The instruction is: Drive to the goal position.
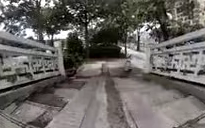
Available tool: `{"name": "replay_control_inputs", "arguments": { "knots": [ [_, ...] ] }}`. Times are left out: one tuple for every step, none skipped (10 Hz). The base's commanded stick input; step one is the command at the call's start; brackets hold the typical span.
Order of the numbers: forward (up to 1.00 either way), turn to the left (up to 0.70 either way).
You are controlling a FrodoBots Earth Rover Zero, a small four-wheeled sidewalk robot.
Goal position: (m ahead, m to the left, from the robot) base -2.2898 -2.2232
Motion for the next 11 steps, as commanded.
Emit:
{"name": "replay_control_inputs", "arguments": {
  "knots": [
    [0.7, 0.0],
    [0.7, 0.0],
    [0.7, 0.0],
    [0.7, 0.0],
    [0.7, 0.0],
    [0.7, 0.0],
    [0.7, 0.0],
    [0.7, 0.0],
    [0.7, 0.0],
    [0.7, 0.0],
    [0.7, 0.0]
  ]
}}
